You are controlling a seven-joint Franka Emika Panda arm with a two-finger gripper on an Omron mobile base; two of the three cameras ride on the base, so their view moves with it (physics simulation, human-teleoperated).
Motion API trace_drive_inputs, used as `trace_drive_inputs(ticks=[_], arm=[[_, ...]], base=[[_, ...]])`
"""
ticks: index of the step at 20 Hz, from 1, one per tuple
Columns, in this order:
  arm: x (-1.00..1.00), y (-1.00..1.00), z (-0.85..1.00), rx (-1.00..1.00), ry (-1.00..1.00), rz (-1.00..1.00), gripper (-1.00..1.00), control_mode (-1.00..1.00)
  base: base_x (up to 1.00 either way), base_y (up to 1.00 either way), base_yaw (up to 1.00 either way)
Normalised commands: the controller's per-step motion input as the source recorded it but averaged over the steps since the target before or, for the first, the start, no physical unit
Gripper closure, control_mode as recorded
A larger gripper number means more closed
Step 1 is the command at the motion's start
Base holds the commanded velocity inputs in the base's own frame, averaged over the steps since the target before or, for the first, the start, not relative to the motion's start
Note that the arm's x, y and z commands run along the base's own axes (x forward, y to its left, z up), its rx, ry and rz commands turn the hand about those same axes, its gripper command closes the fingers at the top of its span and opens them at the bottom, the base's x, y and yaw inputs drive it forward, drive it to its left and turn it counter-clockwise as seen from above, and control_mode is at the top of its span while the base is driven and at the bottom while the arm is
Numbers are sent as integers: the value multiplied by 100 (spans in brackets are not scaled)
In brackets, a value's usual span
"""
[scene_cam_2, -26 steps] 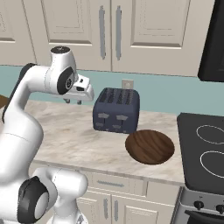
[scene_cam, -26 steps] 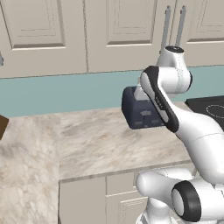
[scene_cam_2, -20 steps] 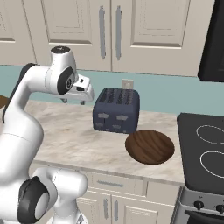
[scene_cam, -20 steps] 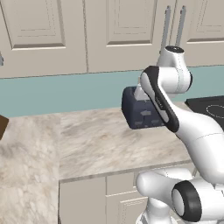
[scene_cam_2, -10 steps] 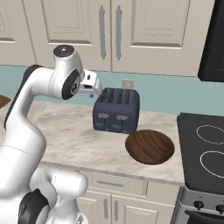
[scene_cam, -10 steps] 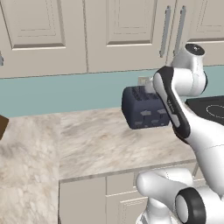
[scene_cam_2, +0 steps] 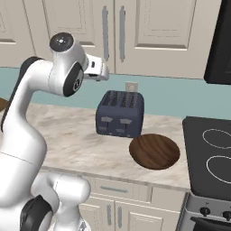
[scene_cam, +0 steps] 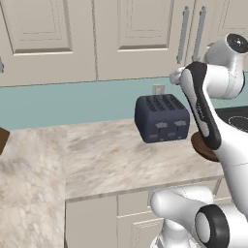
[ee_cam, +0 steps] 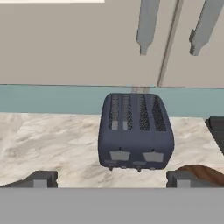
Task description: Open the cabinet and setup a tea strainer by placing it in the bowl upright.
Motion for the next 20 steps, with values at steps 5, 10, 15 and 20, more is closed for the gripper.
trace_drive_inputs(ticks=[5, 10, 15, 20], arm=[[0, -4, 57, 0, -8, -9, -100, -100], [1, -12, 46, 0, -8, -14, -100, -100], [2, -13, 46, 3, -10, -13, -100, -100], [27, -10, 14, 6, -1, -2, -100, -100]], base=[[0, 0, 0], [0, 0, 0], [0, 0, 0], [0, 0, 0]])
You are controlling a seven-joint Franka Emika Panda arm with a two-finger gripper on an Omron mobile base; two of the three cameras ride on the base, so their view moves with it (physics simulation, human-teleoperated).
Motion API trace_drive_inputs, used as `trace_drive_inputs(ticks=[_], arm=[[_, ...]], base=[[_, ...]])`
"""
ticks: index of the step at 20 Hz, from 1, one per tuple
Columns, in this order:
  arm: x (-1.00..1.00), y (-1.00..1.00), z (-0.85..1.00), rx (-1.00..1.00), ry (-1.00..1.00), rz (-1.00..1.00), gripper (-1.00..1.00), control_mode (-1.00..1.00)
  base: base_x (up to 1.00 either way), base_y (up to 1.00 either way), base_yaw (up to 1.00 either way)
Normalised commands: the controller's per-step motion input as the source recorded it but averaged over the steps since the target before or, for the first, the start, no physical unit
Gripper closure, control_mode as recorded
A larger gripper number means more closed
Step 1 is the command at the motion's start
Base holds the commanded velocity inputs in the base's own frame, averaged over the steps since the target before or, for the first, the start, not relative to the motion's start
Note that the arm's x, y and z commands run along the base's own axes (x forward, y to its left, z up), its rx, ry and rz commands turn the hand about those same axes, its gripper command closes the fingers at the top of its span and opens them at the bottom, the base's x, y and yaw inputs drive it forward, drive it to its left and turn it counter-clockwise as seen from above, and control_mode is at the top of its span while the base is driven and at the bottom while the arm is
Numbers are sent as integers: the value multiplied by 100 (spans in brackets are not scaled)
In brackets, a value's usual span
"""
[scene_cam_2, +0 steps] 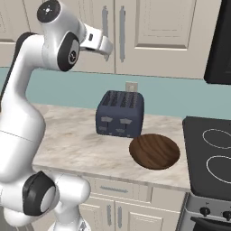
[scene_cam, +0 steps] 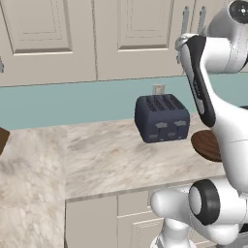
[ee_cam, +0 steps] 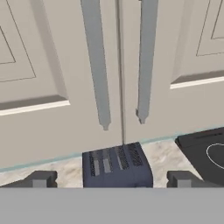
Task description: Open the cabinet and setup a tea strainer by placing it in the bowl upright.
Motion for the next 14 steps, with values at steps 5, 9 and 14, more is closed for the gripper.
trace_drive_inputs(ticks=[5, 9, 14], arm=[[36, -7, 0, 1, 0, 1, -100, -100], [38, -1, 0, 0, 0, 2, -100, -100], [36, 0, 0, 0, 0, 1, -100, -100]], base=[[0, 0, 0], [0, 0, 0], [0, 0, 0]])
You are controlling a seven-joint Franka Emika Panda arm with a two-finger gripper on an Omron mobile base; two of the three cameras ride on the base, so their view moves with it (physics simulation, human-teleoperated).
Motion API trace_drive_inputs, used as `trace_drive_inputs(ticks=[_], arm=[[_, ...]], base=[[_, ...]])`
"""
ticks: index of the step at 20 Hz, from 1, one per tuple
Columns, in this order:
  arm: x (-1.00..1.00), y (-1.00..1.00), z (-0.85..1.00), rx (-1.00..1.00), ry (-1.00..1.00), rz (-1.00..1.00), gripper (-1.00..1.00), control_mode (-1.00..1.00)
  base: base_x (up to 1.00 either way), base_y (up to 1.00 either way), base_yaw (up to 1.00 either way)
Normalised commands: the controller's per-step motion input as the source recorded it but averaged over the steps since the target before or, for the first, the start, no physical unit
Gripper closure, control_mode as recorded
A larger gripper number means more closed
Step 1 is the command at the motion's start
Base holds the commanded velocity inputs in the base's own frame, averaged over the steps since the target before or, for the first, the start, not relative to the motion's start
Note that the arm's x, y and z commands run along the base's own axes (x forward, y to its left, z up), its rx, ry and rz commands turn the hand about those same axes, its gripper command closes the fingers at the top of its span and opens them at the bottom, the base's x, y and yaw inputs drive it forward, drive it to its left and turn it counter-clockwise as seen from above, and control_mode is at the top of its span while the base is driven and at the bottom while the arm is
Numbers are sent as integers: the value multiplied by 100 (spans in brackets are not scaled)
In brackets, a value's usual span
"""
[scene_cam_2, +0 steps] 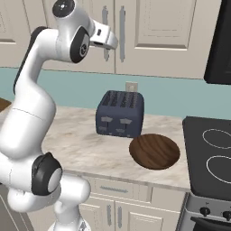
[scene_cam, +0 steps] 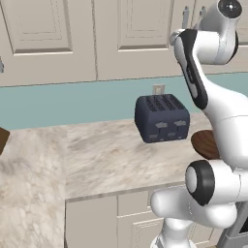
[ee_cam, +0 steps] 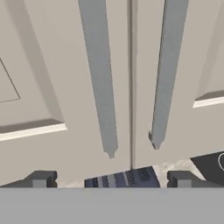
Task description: Open the cabinet and setup a tea strainer by placing it in the bowl upright.
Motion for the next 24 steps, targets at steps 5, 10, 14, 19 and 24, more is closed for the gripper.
trace_drive_inputs(ticks=[5, 10, 14, 19, 24], arm=[[31, 0, -1, 0, 0, 1, -100, -100], [36, -4, -5, 0, 0, 2, -100, -100], [31, -5, -12, 0, 0, 0, -100, -100], [29, -6, -7, 0, -1, 0, -100, -100], [29, -1, -4, 0, -1, 0, -100, -100]], base=[[0, 0, 0], [0, 0, 0], [0, 0, 0], [0, 0, 0], [0, 0, 0]])
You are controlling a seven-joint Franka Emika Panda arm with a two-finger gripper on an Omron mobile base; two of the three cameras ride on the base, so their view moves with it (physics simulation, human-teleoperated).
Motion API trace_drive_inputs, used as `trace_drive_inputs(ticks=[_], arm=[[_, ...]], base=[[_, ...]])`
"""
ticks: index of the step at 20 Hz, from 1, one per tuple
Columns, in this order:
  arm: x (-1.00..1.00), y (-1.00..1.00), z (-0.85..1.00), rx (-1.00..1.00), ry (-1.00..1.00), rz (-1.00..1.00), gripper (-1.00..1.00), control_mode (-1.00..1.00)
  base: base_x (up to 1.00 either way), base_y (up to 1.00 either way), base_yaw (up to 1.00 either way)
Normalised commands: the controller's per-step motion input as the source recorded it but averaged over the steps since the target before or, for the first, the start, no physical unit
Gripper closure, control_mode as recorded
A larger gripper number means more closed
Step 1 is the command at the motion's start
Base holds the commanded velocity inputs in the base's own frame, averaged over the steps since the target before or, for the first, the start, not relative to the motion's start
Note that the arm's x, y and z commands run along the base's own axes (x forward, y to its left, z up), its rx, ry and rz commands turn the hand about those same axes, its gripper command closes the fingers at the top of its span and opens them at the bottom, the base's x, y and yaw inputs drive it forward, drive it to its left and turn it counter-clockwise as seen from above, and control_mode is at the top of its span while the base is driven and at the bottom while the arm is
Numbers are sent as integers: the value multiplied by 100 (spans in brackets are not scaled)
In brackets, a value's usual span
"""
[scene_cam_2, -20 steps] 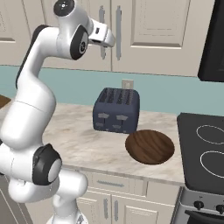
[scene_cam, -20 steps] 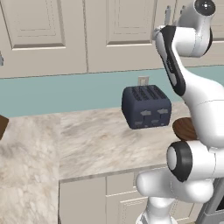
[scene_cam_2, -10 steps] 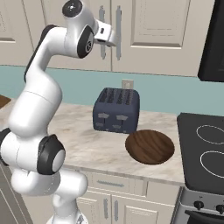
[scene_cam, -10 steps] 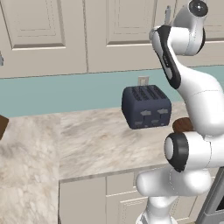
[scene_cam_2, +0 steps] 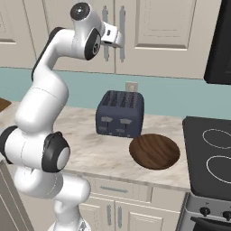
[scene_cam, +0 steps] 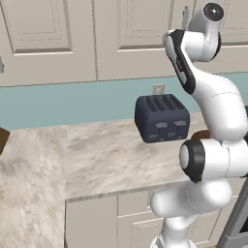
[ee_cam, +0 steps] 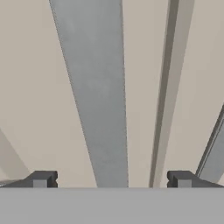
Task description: Open the cabinet and setup a tea strainer by placing it in the bowl upright.
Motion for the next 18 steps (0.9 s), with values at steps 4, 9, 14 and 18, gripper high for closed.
trace_drive_inputs(ticks=[4, 9, 14, 18], arm=[[30, 0, 0, 0, 0, 5, -100, -100], [37, 0, 0, 0, 0, 5, -100, -100], [53, 0, -2, 0, -3, 9, -100, -100], [56, 0, -19, 0, -7, 12, -100, -100]], base=[[0, 0, 0], [0, 0, 0], [0, 0, 0], [0, 0, 0]])
